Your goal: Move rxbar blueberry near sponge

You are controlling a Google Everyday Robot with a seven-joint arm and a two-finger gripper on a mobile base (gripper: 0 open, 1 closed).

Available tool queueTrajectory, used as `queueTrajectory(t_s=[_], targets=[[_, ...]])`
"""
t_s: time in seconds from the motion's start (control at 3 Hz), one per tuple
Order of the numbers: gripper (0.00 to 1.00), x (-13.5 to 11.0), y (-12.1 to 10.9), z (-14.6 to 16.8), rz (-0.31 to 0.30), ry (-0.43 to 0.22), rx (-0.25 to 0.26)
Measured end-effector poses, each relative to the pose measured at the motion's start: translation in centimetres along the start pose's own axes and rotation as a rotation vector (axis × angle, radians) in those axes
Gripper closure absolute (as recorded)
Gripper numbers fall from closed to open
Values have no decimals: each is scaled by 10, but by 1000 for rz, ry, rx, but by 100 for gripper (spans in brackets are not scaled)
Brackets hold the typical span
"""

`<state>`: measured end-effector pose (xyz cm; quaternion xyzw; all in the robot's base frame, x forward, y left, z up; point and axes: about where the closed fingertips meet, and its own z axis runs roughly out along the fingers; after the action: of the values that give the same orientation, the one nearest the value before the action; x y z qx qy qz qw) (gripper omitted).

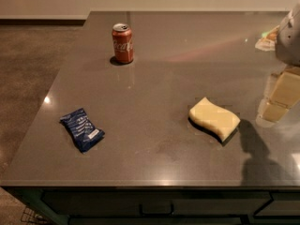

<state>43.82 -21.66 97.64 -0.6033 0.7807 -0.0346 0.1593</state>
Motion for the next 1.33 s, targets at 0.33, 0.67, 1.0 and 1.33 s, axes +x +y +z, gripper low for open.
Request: queueTrajectory(t_s=[0.33, 0.67, 1.0, 1.33], targets=[[0, 0, 0, 0, 0, 0, 0], [0, -9, -3, 1, -7, -19, 7], [0, -10, -3, 1, -7, -20, 7], [0, -61, -7, 14, -62, -112, 7]])
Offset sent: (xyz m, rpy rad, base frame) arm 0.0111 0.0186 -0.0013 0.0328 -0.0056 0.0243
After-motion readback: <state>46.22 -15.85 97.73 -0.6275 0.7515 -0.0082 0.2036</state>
